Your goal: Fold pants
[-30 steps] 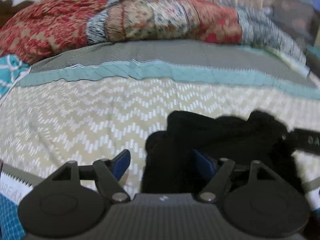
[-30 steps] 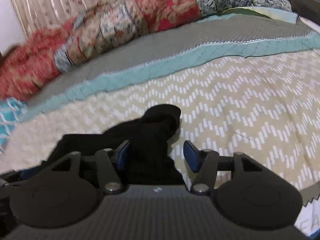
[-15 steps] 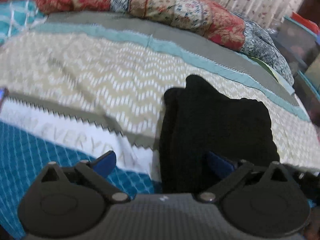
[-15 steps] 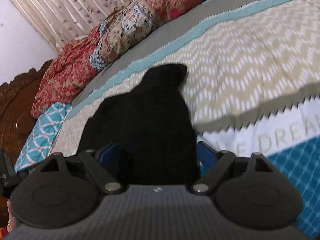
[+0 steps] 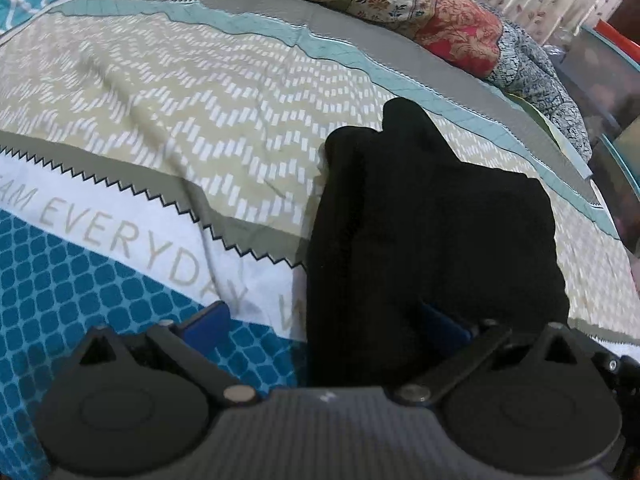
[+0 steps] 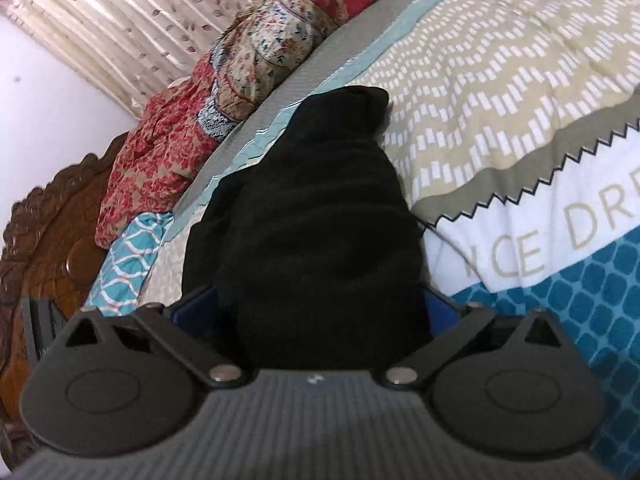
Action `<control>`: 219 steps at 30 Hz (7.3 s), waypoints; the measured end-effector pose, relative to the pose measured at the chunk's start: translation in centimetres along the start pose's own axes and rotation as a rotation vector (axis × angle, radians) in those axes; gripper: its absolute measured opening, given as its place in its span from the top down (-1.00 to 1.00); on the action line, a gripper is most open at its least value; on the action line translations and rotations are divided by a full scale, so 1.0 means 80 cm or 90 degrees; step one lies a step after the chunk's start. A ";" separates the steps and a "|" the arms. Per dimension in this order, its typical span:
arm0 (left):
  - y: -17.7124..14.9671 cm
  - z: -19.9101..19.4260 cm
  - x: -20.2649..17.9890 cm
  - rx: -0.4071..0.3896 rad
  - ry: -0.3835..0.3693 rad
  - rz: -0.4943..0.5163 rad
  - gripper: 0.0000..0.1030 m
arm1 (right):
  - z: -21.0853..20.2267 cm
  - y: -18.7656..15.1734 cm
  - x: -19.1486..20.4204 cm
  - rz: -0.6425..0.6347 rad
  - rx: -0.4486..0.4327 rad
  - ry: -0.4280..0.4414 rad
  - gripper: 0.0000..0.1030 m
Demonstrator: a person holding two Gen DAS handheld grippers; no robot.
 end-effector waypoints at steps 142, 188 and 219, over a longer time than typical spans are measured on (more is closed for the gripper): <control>0.254 0.188 -0.167 -0.114 0.021 0.141 -0.87 | 0.214 0.293 -0.077 -0.199 -0.078 -0.137 -0.38; 0.002 -0.079 -0.142 -0.082 0.177 0.264 -1.00 | -0.045 0.076 0.010 -0.289 -0.097 -0.261 -1.00; 0.006 -0.117 -0.117 -0.103 0.201 0.206 -1.00 | -0.101 0.056 0.041 -0.245 -0.102 -0.271 -1.00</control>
Point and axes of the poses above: each gripper's, at about its wrist camera, not at the fingertips, and z roughly the way its jaws point, x to its left, y to its top, the point moved 9 cm from there along z, roughly the way its jaws point, and after that the axes turned 10 degrees about -x, right-handed, at the moved point
